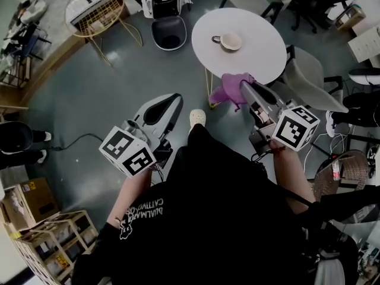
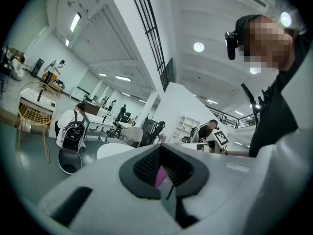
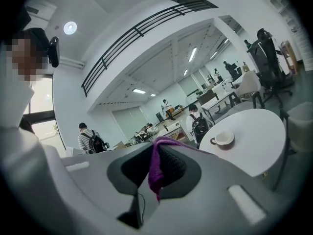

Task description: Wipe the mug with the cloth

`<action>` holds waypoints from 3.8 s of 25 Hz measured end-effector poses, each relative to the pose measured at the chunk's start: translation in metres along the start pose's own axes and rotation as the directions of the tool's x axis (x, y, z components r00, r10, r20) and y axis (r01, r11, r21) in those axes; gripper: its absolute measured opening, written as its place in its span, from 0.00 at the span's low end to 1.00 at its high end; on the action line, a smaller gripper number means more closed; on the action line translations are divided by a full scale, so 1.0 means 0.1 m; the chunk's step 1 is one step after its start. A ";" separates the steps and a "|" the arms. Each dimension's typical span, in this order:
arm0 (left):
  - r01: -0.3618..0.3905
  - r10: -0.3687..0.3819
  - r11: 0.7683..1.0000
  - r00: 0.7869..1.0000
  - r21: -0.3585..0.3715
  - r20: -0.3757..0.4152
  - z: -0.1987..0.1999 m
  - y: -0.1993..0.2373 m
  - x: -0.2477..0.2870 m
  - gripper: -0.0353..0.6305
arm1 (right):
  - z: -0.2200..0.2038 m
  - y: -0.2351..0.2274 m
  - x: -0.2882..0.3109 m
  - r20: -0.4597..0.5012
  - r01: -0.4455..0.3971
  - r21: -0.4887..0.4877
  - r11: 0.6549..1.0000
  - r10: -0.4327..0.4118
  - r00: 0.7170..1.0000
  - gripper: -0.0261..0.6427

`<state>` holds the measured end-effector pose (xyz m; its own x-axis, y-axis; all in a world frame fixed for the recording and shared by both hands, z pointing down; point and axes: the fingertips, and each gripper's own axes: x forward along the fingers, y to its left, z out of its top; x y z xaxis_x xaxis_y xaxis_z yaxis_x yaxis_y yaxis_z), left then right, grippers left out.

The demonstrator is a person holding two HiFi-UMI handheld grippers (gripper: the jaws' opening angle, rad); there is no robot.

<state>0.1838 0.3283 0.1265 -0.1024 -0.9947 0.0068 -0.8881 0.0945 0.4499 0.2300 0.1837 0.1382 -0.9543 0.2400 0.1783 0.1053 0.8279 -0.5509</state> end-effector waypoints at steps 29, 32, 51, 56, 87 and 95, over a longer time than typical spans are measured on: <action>0.160 -0.159 0.987 0.965 -0.011 -0.208 -0.34 1.82 2.12 0.06 | -0.13 -1.78 1.50 -0.087 0.027 0.150 0.988 -0.014 0.996 0.09; 0.152 -0.154 0.988 0.959 -0.029 -0.240 -0.47 2.01 2.33 0.06 | -0.10 -1.93 1.69 -0.080 0.024 0.136 0.990 -0.013 0.997 0.09; 0.337 -0.211 0.934 0.784 0.114 -0.583 -1.33 3.14 3.48 0.32 | -0.25 -2.95 2.41 0.095 0.153 0.366 0.918 -0.201 0.975 0.09; 0.451 -0.224 0.872 0.711 0.189 -0.667 -1.51 3.13 3.71 0.32 | -0.36 -3.09 2.49 0.036 0.258 0.374 0.891 -0.292 0.956 0.09; 0.674 -0.364 0.723 0.560 0.154 -0.745 -1.79 2.84 3.84 0.19 | -0.51 -3.20 2.25 0.093 0.278 0.514 0.812 -0.375 0.922 0.09; 0.699 -0.302 0.695 0.496 0.169 -0.814 -1.86 2.78 3.87 0.18 | -0.54 -3.30 1.84 0.034 0.306 0.506 0.806 -0.374 0.927 0.09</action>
<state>-0.0193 -0.0381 0.4205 0.5818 -0.5549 0.5946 -0.7644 -0.6228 0.1666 0.0351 -0.0182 0.3965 -0.9334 -0.1041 0.3435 -0.3492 0.4840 -0.8024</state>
